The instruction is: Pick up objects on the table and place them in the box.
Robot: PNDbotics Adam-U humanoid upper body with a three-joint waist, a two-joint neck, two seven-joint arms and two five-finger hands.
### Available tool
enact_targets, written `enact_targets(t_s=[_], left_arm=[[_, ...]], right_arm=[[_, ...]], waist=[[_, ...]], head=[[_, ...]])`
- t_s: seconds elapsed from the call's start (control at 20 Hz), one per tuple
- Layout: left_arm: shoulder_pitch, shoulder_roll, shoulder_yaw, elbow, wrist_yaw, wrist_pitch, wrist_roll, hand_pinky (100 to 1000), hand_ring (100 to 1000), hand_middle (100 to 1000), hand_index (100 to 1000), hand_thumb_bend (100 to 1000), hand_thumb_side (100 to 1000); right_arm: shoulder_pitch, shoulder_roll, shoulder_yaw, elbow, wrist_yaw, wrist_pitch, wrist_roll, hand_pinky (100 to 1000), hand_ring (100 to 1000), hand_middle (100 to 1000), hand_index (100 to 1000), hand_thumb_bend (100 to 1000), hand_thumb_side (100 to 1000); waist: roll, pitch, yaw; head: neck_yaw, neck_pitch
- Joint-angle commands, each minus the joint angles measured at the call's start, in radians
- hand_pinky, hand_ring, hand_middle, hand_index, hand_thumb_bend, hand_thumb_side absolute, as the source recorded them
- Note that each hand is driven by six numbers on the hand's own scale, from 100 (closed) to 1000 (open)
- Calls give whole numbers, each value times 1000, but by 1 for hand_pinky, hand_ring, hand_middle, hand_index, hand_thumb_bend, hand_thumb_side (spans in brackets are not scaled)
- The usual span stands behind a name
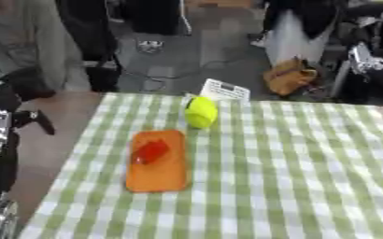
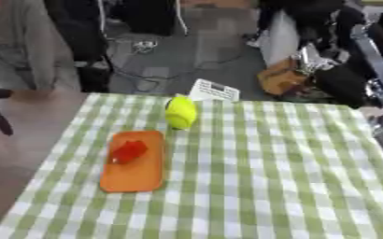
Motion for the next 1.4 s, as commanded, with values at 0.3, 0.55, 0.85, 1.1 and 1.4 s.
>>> enact_targets(t_s=[0.3,0.55,0.85,1.1,1.4], left_arm=[[-31,7,6,-40,8,-9,8,323,703,810,785,100,934],[-48,8,4,-77,20,-20,16,332,703,809,785,100,927],[-66,7,-5,-87,32,-36,3,335,704,810,785,100,928],[-72,7,-8,-87,40,-44,-7,333,704,811,786,100,931],[-77,7,-12,-87,46,-46,-14,333,704,811,786,100,932]], right_arm=[[-84,-40,13,140,89,-24,35,573,660,839,889,100,495],[-159,-29,29,263,161,-46,75,587,684,860,902,100,505],[-230,-3,41,388,251,-91,139,646,756,902,933,100,538],[-284,28,43,502,362,-132,223,764,865,936,948,195,607],[-338,61,34,621,522,-166,310,871,935,960,964,315,659]], waist=[[-10,47,57],[-37,82,120],[-60,104,166],[-71,116,188],[-79,121,207]], head=[[-27,-43],[-50,-65],[-73,-84],[-88,-90],[-105,-100]])
